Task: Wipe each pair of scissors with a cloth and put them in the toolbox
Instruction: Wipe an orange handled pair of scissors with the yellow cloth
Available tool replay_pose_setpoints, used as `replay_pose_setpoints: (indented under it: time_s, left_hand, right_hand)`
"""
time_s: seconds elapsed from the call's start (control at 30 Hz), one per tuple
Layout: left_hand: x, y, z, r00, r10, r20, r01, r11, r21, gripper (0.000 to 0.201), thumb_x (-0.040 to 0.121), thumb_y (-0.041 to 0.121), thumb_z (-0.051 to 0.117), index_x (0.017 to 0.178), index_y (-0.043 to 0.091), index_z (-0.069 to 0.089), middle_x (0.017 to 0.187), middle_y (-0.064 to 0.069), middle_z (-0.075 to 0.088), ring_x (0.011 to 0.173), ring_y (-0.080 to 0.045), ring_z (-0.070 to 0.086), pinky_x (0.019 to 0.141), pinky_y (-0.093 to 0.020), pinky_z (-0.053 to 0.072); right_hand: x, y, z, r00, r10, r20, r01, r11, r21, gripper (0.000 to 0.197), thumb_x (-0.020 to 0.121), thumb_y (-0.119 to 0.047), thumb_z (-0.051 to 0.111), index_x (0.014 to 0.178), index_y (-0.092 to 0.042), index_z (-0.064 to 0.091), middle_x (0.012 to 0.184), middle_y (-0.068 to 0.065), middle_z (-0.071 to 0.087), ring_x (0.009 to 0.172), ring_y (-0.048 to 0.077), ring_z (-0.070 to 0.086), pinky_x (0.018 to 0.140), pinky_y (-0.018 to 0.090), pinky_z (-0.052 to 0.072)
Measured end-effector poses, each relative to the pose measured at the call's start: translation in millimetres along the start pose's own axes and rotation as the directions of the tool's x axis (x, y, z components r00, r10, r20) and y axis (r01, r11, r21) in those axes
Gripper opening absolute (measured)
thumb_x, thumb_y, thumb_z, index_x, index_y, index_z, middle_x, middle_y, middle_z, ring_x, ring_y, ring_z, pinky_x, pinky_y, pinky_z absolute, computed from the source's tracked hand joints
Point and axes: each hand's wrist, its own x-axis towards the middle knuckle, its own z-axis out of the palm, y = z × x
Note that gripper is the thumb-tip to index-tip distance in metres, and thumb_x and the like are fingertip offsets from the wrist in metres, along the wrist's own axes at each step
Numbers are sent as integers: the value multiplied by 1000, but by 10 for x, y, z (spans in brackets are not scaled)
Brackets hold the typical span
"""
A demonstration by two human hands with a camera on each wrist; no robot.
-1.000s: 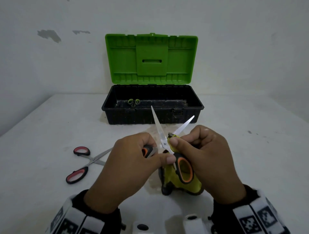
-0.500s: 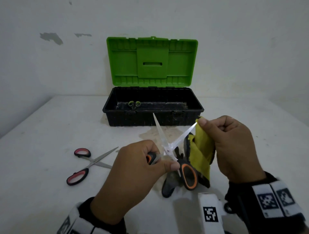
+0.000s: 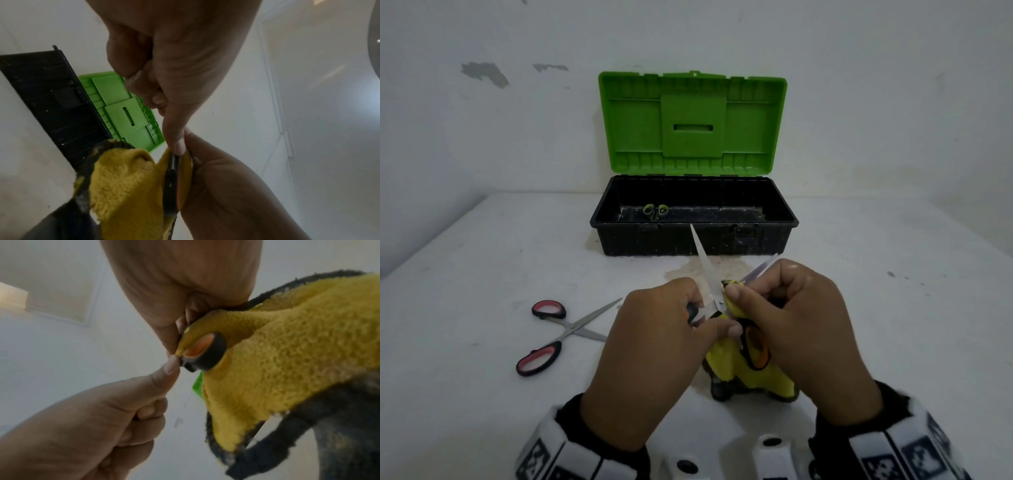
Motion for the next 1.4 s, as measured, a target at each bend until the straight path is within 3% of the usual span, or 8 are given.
replay_pose_setpoints:
  time_s: [0.13, 0.33, 0.5, 0.6, 0.77, 0.93, 1.13, 1.4]
  left_hand:
    - [-9, 29, -11, 999, 44, 20, -46, 997, 68, 45, 63, 65, 72, 61, 31, 42, 50, 9, 41, 45, -4, 35, 45, -16, 27]
    - [5, -32, 2, 998, 59, -22, -58, 997, 42, 45, 60, 64, 73, 59, 32, 41, 47, 10, 38, 43, -5, 38, 58, -13, 41]
    - [6, -50, -3, 995, 94, -29, -91, 992, 92, 45, 61, 64, 73, 61, 33, 41, 47, 12, 36, 41, -2, 35, 43, -14, 28]
    - [2, -59, -4, 994, 99, -41, -96, 993, 70, 44, 60, 63, 75, 64, 32, 44, 47, 13, 37, 43, -1, 40, 48, -14, 38]
    - [2, -106, 10, 972, 202, -122, -196, 979, 61, 44, 60, 61, 77, 62, 30, 46, 44, 15, 31, 39, 2, 28, 56, -13, 42]
    - [-5, -111, -7, 965, 231, -120, -224, 972, 68, 45, 61, 64, 72, 59, 25, 50, 45, 16, 33, 39, 2, 30, 55, -10, 42]
    - [13, -97, -1, 960, 249, -131, -244, 968, 53, 46, 64, 69, 64, 61, 27, 45, 46, 18, 29, 41, 5, 27, 52, -12, 39]
    - [-1, -110, 14, 976, 194, -99, -199, 979, -36, 44, 60, 60, 76, 58, 25, 49, 45, 14, 34, 57, -2, 45, 52, -15, 41]
  right_hand:
    - [66, 18, 8, 996, 41, -83, -38, 999, 37, 23, 79, -31, 80, 67, -17, 67, 64, -4, 68, 58, 8, 63, 50, 13, 47]
    - [20, -20, 45, 993, 53, -105, -49, 998, 34, 26, 79, -29, 81, 64, -17, 63, 62, -5, 68, 56, 5, 62, 48, 12, 45]
    - [88, 38, -4, 986, 46, -158, -50, 999, -20, 27, 80, -31, 79, 63, -18, 63, 59, -5, 64, 58, 3, 59, 51, 10, 44]
    - [53, -3, 12, 993, 39, -112, -39, 999, 1, 26, 79, -32, 80, 63, -19, 63, 62, -6, 66, 57, 5, 61, 49, 12, 45]
    - [170, 64, -103, 971, 51, -235, -48, 999, 17, 30, 79, -33, 79, 63, -15, 63, 58, -13, 64, 52, 0, 56, 48, 9, 41]
    - [82, 2, -58, 991, 33, -131, -35, 999, -17, 27, 80, -34, 78, 64, -17, 63, 60, -10, 64, 57, 0, 59, 49, 10, 43]
    - [195, 77, -138, 967, 63, -245, -61, 998, 17, 31, 80, -35, 78, 64, -14, 62, 54, -9, 61, 49, 0, 53, 46, 11, 41]
    - [147, 48, -131, 984, 75, -162, -73, 997, 18, 30, 78, -36, 80, 63, -17, 62, 56, -12, 63, 49, 1, 54, 46, 14, 41]
